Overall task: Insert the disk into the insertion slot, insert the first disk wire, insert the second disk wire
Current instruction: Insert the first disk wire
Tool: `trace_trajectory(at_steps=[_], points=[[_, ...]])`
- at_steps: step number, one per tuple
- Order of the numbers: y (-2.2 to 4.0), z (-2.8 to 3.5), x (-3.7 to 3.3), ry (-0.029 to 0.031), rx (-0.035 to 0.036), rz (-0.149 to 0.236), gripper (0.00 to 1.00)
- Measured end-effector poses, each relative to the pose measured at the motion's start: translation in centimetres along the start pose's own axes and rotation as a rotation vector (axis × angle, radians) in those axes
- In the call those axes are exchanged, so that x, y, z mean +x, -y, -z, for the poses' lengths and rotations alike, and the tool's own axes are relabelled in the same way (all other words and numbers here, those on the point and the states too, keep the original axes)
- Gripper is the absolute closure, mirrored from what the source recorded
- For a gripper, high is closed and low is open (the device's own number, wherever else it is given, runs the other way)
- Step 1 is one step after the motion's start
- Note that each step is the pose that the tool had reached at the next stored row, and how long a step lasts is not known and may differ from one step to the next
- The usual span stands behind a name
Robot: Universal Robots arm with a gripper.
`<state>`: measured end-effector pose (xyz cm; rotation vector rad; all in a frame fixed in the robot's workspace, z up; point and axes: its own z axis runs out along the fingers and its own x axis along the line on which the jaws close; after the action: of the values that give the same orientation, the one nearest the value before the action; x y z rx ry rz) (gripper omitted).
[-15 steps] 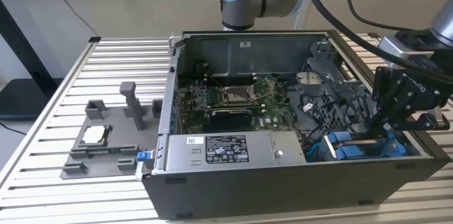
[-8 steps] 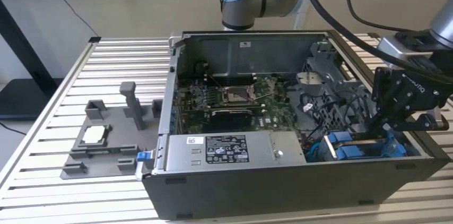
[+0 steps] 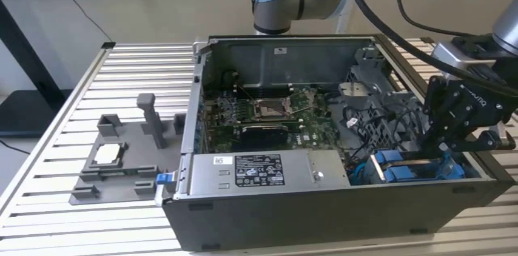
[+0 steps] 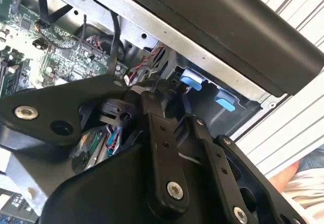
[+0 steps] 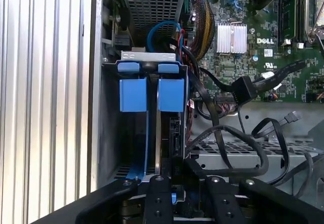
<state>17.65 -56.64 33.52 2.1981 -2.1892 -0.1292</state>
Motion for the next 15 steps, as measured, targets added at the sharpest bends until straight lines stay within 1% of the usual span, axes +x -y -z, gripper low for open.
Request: trace_trajectory(at_steps=[4,9,15], points=[[-0.1,1.01,-0.04,0.0001,0.0015,0.0,0.73],[-0.27,2.17,-0.08,0.0001,0.006,0.0,0.73],[-0.52,3.43,-0.12,0.0001,0.0157,0.001,0.73]])
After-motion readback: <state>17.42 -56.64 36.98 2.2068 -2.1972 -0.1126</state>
